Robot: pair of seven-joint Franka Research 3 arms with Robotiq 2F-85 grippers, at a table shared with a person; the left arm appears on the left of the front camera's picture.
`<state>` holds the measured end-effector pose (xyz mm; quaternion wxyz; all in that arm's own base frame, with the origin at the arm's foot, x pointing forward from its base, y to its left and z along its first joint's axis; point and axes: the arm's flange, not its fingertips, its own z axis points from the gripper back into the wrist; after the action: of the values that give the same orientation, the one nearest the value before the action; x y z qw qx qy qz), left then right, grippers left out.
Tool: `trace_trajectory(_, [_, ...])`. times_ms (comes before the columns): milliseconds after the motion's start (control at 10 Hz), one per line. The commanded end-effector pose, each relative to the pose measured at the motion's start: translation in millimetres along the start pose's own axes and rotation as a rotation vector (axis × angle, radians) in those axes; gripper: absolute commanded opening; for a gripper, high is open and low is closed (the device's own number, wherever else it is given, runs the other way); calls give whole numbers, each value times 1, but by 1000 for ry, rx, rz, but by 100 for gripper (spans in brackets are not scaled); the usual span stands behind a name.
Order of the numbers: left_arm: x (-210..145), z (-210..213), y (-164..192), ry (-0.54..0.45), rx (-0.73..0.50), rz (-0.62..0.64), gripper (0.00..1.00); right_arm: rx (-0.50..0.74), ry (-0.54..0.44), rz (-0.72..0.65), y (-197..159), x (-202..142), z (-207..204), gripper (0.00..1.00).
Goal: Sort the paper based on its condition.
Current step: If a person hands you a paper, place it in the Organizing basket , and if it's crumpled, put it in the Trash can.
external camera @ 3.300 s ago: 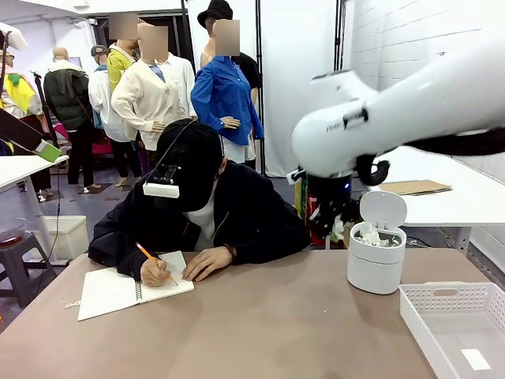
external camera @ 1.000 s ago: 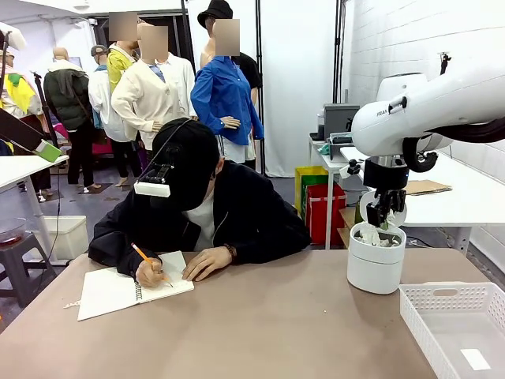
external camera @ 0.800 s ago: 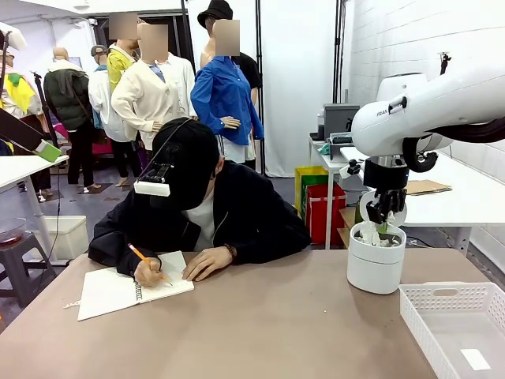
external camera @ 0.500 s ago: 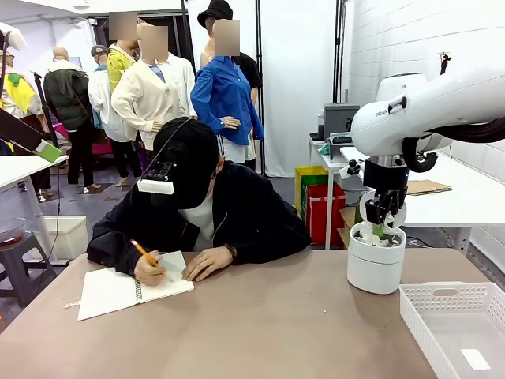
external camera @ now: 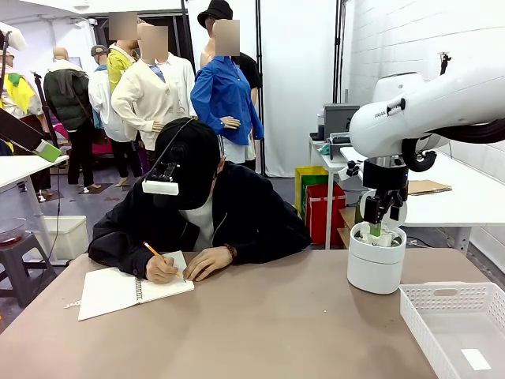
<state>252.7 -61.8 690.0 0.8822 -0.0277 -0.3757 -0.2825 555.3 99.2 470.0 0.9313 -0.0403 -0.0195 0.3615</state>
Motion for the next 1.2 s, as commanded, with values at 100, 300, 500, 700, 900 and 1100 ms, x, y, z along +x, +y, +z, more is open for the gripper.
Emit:
trace_trajectory(100, [0, 0, 0, 0, 0, 2, 100, -9, 16, 20, 12, -1, 9, 100])
trace_trajectory(300, [0, 0, 0, 0, 0, 2, 100, 16, -2, 14, 29, -3, 23, 100])
trace_trajectory(500, [0, 0, 0, 0, 0, 2, 100, 3, 2, 23, 18, 2, 16, 100])
trace_trajectory(700, [0, 0, 0, 0, 0, 2, 100, 3, 2, 23, 18, 2, 16, 100])
trace_trajectory(900, [0, 0, 0, 0, 0, 2, 100, 3, 2, 23, 18, 2, 16, 100])
trace_trajectory(1100, [0, 0, 0, 0, 0, 2, 100, 3, 2, 23, 18, 2, 16, 100])
